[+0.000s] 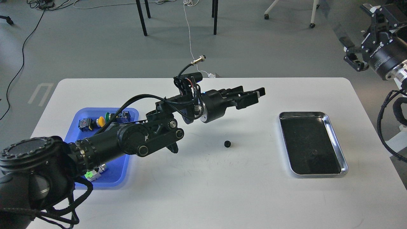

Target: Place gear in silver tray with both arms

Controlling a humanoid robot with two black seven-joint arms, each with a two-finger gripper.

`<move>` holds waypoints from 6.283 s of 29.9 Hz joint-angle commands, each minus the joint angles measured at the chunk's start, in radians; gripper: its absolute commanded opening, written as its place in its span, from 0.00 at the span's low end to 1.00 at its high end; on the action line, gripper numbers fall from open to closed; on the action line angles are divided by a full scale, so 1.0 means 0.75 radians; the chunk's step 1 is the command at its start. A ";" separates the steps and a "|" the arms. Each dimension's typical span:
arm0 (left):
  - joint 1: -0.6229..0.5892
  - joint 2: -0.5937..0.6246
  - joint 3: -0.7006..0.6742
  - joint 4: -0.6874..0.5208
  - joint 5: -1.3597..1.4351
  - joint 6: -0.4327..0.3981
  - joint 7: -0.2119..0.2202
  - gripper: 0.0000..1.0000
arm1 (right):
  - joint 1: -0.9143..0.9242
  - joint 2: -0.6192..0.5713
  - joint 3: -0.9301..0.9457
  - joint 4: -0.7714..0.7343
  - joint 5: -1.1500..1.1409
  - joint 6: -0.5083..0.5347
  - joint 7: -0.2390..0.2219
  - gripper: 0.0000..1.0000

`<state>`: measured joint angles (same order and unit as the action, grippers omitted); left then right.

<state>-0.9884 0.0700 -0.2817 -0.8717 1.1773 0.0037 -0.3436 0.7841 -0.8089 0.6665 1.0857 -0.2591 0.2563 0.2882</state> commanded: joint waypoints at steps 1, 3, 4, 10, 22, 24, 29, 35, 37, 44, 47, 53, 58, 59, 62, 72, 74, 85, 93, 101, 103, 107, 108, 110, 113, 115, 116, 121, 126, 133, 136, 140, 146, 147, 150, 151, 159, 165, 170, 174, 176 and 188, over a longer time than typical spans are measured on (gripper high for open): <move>-0.003 0.162 -0.166 -0.004 -0.417 -0.176 -0.031 0.97 | 0.122 0.023 -0.121 -0.010 0.000 0.090 0.002 0.99; 0.021 0.232 -0.252 0.003 -0.707 -0.295 -0.029 0.97 | 0.175 0.054 -0.181 -0.024 0.000 0.098 0.004 0.99; 0.037 0.262 -0.281 0.007 -0.867 -0.346 -0.025 0.97 | 0.202 0.068 -0.217 -0.038 0.000 0.102 0.006 0.99; 0.113 0.512 -0.356 0.007 -1.493 -0.489 -0.029 0.98 | 0.468 0.189 -0.544 -0.087 -0.035 0.110 0.013 0.99; 0.295 0.698 -0.657 0.005 -1.688 -0.559 -0.018 0.98 | 0.850 0.698 -1.216 -0.267 -0.566 0.102 0.021 0.99; 0.299 0.708 -0.657 0.005 -1.694 -0.559 -0.018 0.98 | 0.883 0.771 -1.332 -0.272 -0.654 0.102 0.029 0.99; 0.297 0.731 -0.663 0.005 -1.694 -0.559 -0.018 0.98 | 0.930 0.986 -1.635 -0.331 -0.794 0.098 0.039 0.98; 0.297 0.755 -0.663 0.001 -1.701 -0.563 -0.018 0.98 | 0.883 1.079 -1.831 -0.419 -0.886 0.051 0.039 0.94; 0.299 0.768 -0.663 0.001 -1.701 -0.565 -0.018 0.98 | 0.881 1.079 -1.850 -0.421 -0.888 0.043 0.039 0.92; 0.299 0.774 -0.663 0.001 -1.699 -0.565 -0.018 0.98 | 0.847 1.079 -1.913 -0.419 -0.886 0.039 0.039 0.75; 0.299 0.776 -0.663 0.001 -1.699 -0.563 -0.018 0.98 | 0.820 1.079 -1.911 -0.417 -0.882 0.037 0.043 0.72; 0.301 0.778 -0.661 0.001 -1.699 -0.563 -0.018 0.98 | 0.791 1.079 -1.909 -0.398 -0.882 0.035 0.102 0.72; 0.320 0.784 -0.661 0.001 -1.699 -0.565 -0.018 0.98 | 0.804 1.079 -1.915 -0.398 -0.894 0.039 0.100 0.69; 0.322 0.784 -0.661 0.001 -1.699 -0.565 -0.018 0.98 | 0.804 1.079 -1.915 -0.398 -0.894 0.041 0.100 0.69; 0.326 0.786 -0.661 0.001 -1.699 -0.567 -0.018 0.98 | 0.808 1.079 -1.926 -0.400 -0.947 0.043 0.098 0.67; 0.330 0.805 -0.661 0.001 -1.699 -0.569 -0.021 0.98 | 0.804 1.079 -1.969 -0.407 -1.007 0.041 0.100 0.46; 0.330 0.805 -0.661 0.001 -1.699 -0.569 -0.021 0.98 | 0.799 1.079 -1.969 -0.413 -1.004 0.041 0.100 0.42; 0.330 0.809 -0.661 0.001 -1.697 -0.569 -0.021 0.98 | 0.814 1.079 -1.969 -0.413 -1.004 0.031 0.100 0.15; 0.330 0.833 -0.661 -0.001 -1.697 -0.569 -0.021 0.98 | 0.983 1.044 -1.954 -0.333 -1.004 0.018 0.105 0.15; 0.330 0.852 -0.661 -0.008 -1.697 -0.569 -0.021 0.98 | 1.123 0.456 -1.954 0.069 -1.120 0.022 0.103 0.16; 0.330 0.850 -0.661 -0.010 -1.697 -0.569 -0.023 0.98 | 1.108 0.329 -1.956 0.117 -1.229 0.022 0.105 0.16; 0.332 0.843 -0.661 -0.010 -1.697 -0.567 -0.027 0.98 | 1.021 0.134 -1.952 0.119 -1.356 0.016 0.105 0.16; 0.332 0.843 -0.661 -0.010 -1.699 -0.567 -0.027 0.98 | 0.994 0.107 -1.952 0.115 -1.358 0.004 0.105 0.16; 0.332 0.843 -0.661 -0.010 -1.699 -0.565 -0.027 0.98 | 0.955 0.087 -1.952 0.101 -1.358 -0.045 0.105 0.16; 0.332 0.841 -0.659 -0.012 -1.699 -0.561 -0.023 0.98 | 0.875 0.101 -1.938 0.037 -1.358 -0.100 0.103 0.16; 0.332 0.841 -0.659 -0.014 -1.697 -0.561 -0.021 0.98 | 0.828 0.115 -1.895 -0.028 -1.358 -0.102 0.103 0.16; 0.332 0.841 -0.657 -0.012 -1.697 -0.561 -0.018 0.98 | 0.808 0.131 -1.875 -0.055 -1.358 -0.102 0.103 0.16; 0.332 0.850 -0.651 -0.012 -1.697 -0.563 -0.018 0.98 | 0.701 0.258 -1.789 -0.171 -1.358 -0.105 0.103 0.18; 0.332 0.850 -0.649 -0.012 -1.697 -0.563 -0.018 0.98 | 0.673 0.289 -1.776 -0.186 -1.358 -0.113 0.103 0.29; 0.332 0.848 -0.649 -0.012 -1.697 -0.557 -0.018 0.98 | 0.628 0.265 -1.774 -0.171 -1.358 -0.119 0.107 0.39; 0.332 0.848 -0.649 -0.012 -1.697 -0.555 -0.018 0.98 | 0.619 0.232 -1.774 -0.171 -1.358 -0.156 0.107 0.60; 0.332 0.850 -0.651 -0.012 -1.697 -0.553 -0.018 0.98 | 0.619 0.205 -1.689 -0.173 -1.346 -0.205 0.105 0.91; 0.328 0.860 -0.643 -0.012 -1.697 -0.551 -0.014 0.98 | 0.622 0.173 -1.341 -0.173 -1.303 -0.197 0.103 0.99; 0.328 0.860 -0.643 -0.012 -1.697 -0.551 -0.014 0.98 | 0.622 0.173 -1.288 -0.173 -1.271 -0.197 0.103 0.99; 0.322 0.858 -0.641 -0.012 -1.690 -0.551 -0.012 0.98 | 0.601 0.181 -1.112 -0.194 -1.109 -0.231 0.096 0.99; 0.320 0.854 -0.641 -0.010 -1.686 -0.551 -0.016 0.98 | 0.579 0.189 -1.055 -0.224 -1.072 -0.254 0.096 0.99; 0.310 0.772 -0.596 0.013 -1.672 -0.545 -0.010 0.98 | 0.432 0.563 -0.589 -0.527 -0.813 -0.372 0.098 0.99; 0.265 0.621 -0.586 0.156 -1.672 -0.551 0.012 0.98 | 0.317 0.688 -0.327 -0.552 -0.490 -0.372 0.092 0.99; 0.256 0.555 -0.608 0.228 -1.688 -0.549 0.057 0.98 | 0.307 0.757 -0.163 -0.662 -0.079 -0.352 0.084 0.99; 0.260 0.500 -0.639 0.228 -1.697 -0.551 0.131 0.98 | 0.313 0.784 -0.038 -0.752 0.218 -0.273 0.054 0.99; 0.266 0.465 -0.649 0.228 -1.699 -0.547 0.143 0.98 | 0.315 0.784 0.027 -0.844 0.310 -0.195 0.041 0.99; 0.281 0.426 -0.721 0.224 -1.733 -0.525 0.141 0.98 | 0.227 0.782 0.289 -0.955 0.495 0.079 -0.039 0.99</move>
<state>-0.7818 0.3921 -0.8213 -0.7009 -0.1203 -0.3913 -0.2356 0.9754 -0.2207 0.8769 0.3663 0.1091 0.2725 0.2583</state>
